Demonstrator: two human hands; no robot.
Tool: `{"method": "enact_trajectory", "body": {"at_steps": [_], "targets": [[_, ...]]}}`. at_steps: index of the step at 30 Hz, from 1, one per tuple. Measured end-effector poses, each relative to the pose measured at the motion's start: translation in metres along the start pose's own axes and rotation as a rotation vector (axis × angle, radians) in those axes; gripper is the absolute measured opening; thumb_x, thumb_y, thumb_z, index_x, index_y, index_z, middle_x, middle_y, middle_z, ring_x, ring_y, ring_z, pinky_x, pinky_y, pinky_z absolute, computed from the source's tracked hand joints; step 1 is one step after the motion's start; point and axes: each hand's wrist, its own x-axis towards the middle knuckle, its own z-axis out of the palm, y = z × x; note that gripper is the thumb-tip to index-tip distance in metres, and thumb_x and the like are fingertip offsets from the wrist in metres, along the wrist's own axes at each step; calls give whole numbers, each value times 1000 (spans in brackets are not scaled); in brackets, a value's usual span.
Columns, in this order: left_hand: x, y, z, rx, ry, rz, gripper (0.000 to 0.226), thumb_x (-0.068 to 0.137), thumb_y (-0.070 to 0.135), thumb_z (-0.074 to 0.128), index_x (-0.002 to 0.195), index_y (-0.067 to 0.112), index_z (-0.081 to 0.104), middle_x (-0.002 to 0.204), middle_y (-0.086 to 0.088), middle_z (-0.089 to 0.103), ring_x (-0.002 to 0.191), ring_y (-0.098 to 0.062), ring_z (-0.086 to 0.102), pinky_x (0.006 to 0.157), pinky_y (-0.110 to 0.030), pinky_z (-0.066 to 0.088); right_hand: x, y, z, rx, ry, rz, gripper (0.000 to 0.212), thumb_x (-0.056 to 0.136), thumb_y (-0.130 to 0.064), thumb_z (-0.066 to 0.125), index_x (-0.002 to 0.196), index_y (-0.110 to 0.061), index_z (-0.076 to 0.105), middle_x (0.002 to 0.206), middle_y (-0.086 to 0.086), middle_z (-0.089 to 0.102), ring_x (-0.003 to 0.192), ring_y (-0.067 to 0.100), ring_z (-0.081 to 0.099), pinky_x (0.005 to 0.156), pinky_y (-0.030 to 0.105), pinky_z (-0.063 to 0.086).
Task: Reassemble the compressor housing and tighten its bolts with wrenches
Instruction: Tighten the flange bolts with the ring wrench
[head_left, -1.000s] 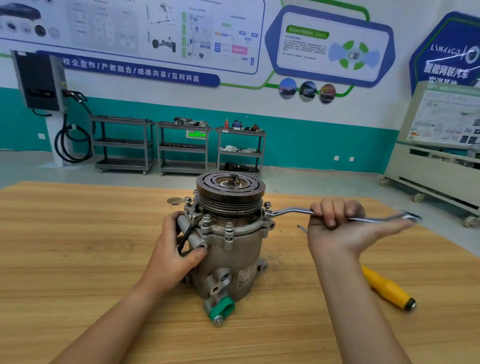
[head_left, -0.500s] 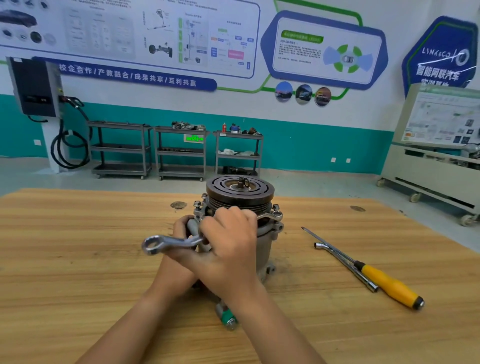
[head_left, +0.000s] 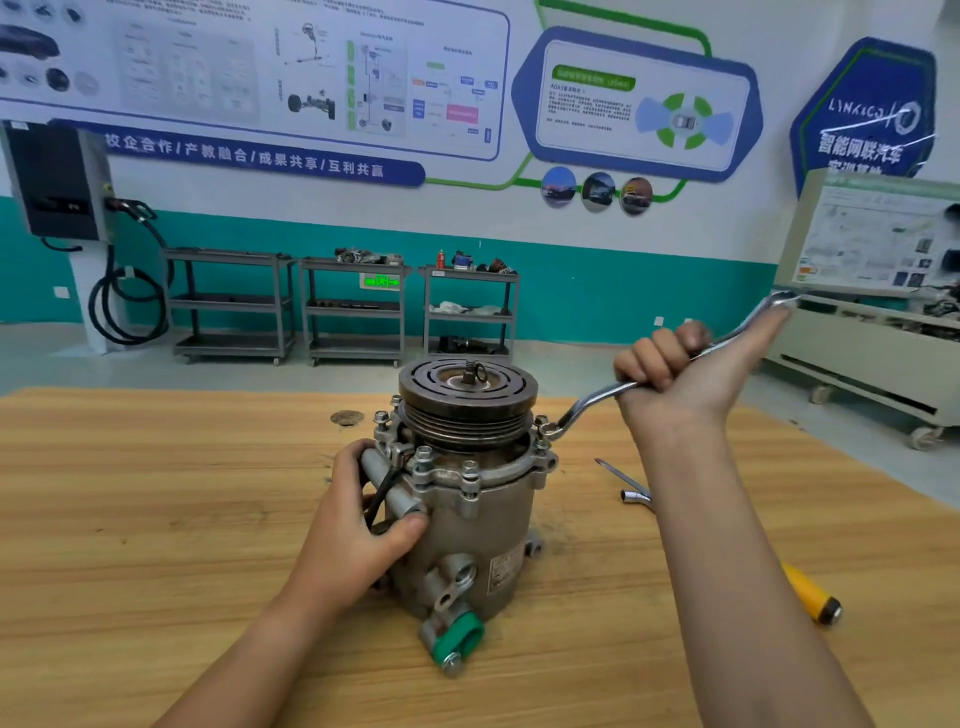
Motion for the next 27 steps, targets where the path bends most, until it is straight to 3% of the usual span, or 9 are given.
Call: {"method": "enact_trajectory", "body": {"at_steps": [4, 9, 17, 21, 27], "targets": [[1, -2, -1, -1, 5, 6, 76, 50, 53, 59, 118, 33, 33, 114, 18, 50, 104, 1, 52, 89, -25, 43, 22, 7, -9, 54, -14, 110, 69, 84, -76, 29, 44, -19, 30, 39, -7, 15, 32, 9, 12, 33, 17, 16], [1, -2, -1, -17, -6, 24, 65, 51, 52, 59, 110, 41, 35, 112, 18, 50, 102, 15, 51, 78, -4, 42, 39, 17, -13, 29, -9, 314, 67, 83, -76, 31, 48, -18, 29, 37, -7, 17, 28, 9, 15, 33, 15, 14], [1, 0, 1, -36, 1, 39, 69, 51, 52, 59, 113, 36, 33, 112, 19, 48, 100, 20, 49, 76, 1, 39, 46, 27, -40, 146, 44, 443, 66, 85, -75, 27, 52, -18, 28, 36, -7, 21, 26, 9, 20, 35, 11, 22], [1, -1, 1, -28, 2, 31, 70, 51, 53, 58, 114, 39, 31, 113, 21, 47, 101, 19, 48, 77, 0, 39, 34, 23, -54, 231, 106, 335, 66, 84, -77, 23, 56, -18, 29, 36, -6, 22, 26, 10, 22, 36, 10, 30], [0, -1, 1, -27, 3, 40, 66, 52, 54, 58, 111, 40, 33, 112, 22, 48, 101, 19, 48, 75, -1, 40, -12, 15, -57, 205, 77, -34, 77, 79, -82, 10, 45, -17, 34, 40, -3, 23, 36, 14, 23, 45, 15, 34]]}}
